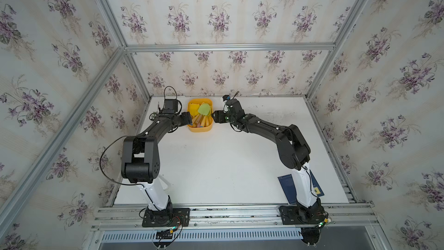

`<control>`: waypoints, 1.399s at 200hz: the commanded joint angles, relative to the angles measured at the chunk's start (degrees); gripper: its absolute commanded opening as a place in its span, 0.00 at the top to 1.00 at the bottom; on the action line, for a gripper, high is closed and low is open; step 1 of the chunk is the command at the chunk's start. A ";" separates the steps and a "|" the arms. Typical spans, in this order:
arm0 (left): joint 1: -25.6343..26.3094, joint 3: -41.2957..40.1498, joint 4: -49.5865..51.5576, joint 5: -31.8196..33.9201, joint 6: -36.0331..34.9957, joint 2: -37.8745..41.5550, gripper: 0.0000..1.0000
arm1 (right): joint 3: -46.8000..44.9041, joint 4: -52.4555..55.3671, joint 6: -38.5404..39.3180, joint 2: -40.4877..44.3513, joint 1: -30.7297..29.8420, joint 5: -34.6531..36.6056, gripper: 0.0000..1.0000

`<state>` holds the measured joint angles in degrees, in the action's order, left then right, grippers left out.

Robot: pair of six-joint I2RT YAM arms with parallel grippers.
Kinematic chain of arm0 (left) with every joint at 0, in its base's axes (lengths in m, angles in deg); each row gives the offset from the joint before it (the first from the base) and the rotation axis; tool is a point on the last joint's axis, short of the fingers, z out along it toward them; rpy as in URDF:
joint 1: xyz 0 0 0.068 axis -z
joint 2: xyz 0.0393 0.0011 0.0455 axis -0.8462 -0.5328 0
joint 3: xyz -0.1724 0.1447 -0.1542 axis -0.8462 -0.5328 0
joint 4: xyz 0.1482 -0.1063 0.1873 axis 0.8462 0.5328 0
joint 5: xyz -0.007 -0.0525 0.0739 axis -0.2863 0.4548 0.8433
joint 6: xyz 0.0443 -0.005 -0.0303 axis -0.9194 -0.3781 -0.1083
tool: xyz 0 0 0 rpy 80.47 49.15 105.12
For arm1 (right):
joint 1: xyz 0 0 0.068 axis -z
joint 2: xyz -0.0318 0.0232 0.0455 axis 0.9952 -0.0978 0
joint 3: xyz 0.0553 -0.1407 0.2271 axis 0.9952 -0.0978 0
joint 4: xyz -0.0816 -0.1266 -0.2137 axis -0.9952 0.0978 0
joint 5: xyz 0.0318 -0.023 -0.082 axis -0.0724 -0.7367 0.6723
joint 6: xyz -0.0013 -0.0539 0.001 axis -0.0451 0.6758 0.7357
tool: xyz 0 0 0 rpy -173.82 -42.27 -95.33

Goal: Take the shovel out of the storage box
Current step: Move the storage box to the center of the board.

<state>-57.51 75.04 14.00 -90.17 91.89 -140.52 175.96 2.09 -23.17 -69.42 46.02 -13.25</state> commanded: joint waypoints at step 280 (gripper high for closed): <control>1.42 -2.06 3.92 -4.29 -0.69 -2.03 1.00 | 6.59 14.55 -2.38 -6.83 -1.47 -3.39 0.87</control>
<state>-56.44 75.41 16.56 -94.23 92.35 -145.18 188.11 13.58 -26.28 -79.27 45.01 -16.00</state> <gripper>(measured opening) 0.079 0.153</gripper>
